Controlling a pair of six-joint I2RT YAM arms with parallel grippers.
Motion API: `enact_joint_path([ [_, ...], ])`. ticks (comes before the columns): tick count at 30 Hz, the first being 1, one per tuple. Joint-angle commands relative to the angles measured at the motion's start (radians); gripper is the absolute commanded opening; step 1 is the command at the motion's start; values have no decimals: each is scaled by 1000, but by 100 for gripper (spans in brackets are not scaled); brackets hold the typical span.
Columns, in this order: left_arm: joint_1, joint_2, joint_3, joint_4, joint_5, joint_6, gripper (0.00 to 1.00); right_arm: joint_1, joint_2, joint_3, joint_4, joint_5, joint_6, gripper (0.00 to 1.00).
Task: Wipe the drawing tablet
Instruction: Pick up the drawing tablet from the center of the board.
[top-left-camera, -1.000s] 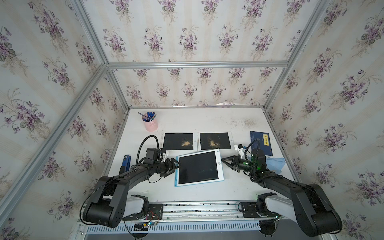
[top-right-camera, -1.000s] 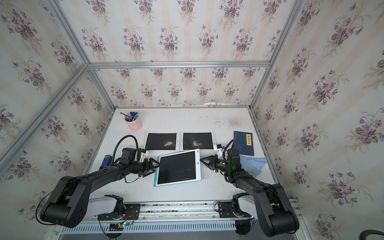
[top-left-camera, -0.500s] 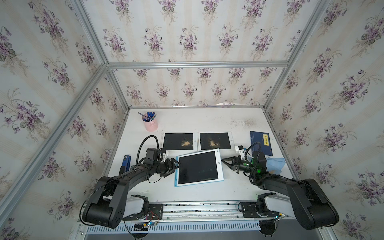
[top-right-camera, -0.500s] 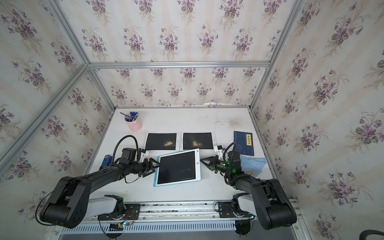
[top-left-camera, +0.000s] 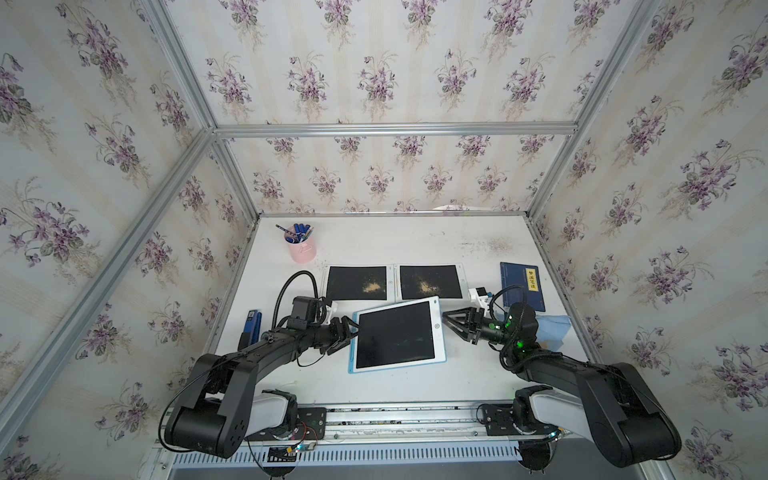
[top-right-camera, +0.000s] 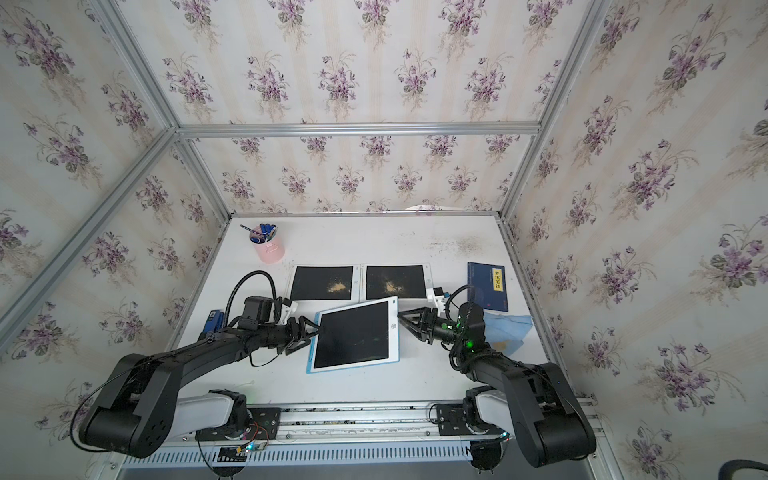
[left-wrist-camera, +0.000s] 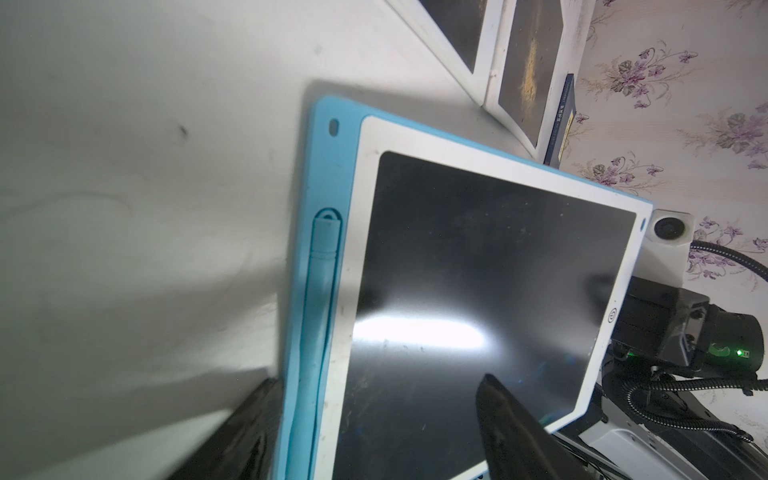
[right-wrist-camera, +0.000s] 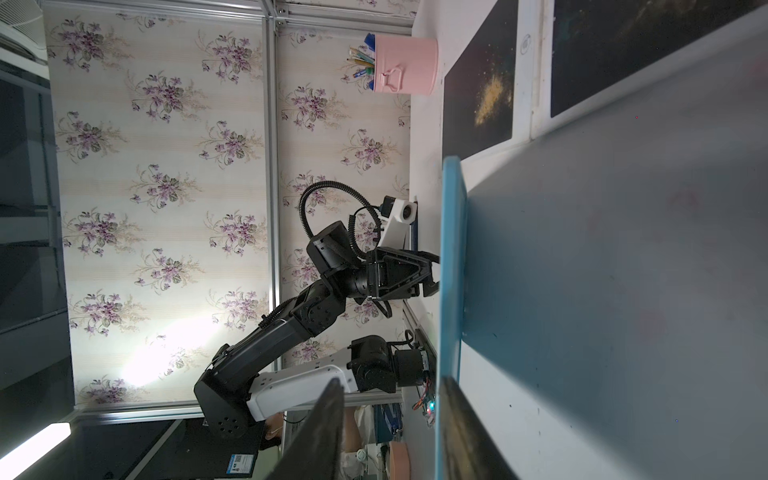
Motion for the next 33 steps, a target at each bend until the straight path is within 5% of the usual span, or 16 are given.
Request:
enact_joint_path([
  [1,-4,11,-17,-154,-138,5,77,5,-3,0,7,-54,26,53],
  [15,-4,-1,-22,-154,-141,4,77,22,-12,9,60,-71,76,90],
  [18,-4,-3,-23,-150,-140,1,77,61,-2,50,-149,-71,-56,91],
  [23,-4,3,-23,-142,-132,1,77,164,115,6,189,-46,133,87],
  [33,-5,-5,-27,-141,-127,3,77,194,119,28,125,-13,109,77],
])
